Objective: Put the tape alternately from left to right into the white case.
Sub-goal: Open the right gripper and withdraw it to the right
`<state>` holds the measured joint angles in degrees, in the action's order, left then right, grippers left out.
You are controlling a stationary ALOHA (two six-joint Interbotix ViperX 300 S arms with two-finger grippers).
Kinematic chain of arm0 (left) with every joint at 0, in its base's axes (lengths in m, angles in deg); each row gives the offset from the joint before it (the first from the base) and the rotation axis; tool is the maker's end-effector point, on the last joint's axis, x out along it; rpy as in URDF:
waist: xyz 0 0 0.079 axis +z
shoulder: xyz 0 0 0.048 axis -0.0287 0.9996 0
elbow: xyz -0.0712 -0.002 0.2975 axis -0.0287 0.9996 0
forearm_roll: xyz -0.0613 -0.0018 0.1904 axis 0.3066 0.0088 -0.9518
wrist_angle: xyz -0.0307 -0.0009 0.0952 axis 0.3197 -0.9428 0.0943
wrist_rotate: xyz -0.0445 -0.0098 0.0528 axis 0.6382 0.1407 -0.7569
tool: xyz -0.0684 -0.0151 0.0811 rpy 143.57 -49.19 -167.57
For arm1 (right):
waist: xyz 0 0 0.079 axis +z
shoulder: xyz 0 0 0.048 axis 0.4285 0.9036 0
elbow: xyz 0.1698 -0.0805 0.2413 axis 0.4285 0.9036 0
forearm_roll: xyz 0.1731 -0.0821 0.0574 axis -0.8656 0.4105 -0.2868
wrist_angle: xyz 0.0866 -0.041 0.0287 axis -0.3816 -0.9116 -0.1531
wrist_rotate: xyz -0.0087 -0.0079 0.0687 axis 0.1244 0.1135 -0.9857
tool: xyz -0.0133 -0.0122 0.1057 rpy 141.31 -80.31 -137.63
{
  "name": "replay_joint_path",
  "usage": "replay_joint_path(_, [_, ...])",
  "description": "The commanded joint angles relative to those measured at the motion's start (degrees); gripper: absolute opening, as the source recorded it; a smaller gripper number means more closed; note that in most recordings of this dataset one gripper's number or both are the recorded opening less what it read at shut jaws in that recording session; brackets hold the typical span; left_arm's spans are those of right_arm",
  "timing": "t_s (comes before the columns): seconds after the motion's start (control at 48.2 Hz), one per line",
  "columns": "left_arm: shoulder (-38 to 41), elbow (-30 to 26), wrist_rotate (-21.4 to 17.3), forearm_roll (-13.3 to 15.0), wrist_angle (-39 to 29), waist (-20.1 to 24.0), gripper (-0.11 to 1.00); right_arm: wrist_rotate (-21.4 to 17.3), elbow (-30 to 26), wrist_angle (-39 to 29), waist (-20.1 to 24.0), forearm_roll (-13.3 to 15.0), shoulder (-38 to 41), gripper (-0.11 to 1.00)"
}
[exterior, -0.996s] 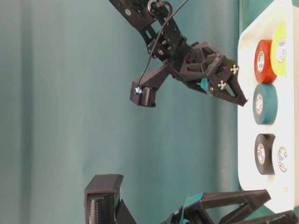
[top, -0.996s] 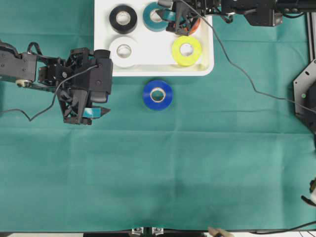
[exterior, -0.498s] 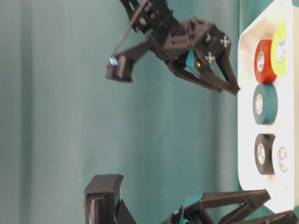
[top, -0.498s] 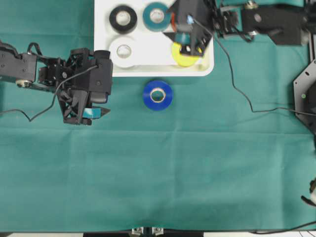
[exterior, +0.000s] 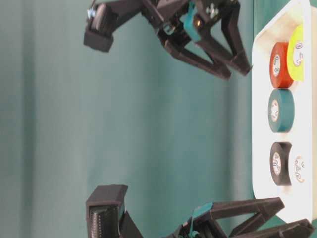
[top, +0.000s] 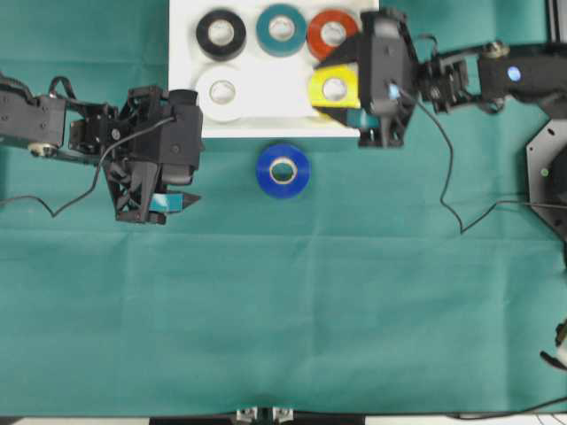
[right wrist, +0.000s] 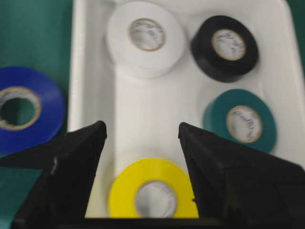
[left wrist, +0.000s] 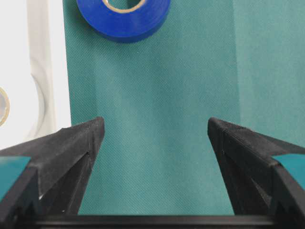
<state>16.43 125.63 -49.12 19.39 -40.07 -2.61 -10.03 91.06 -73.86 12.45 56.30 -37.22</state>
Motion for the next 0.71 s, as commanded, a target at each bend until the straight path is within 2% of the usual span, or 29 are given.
replay_joint_path(0.0, [-0.5, -0.9, 0.0, 0.0, 0.5, -0.2, 0.68, -0.1, 1.0, 0.4, 1.7, 0.0, -2.7, 0.70])
replay_joint_path(0.332, [1.0, -1.2, 0.0, -0.1, 2.5, -0.2, 0.68, -0.8, 7.6, 0.4, 6.0, -0.4, -9.1, 0.70])
replay_joint_path(0.685, [3.7, -3.4, -0.3, -0.1, 3.2, -0.2, 0.68, -1.1, 11.0, 0.4, 6.2, -1.2, -13.1, 0.69])
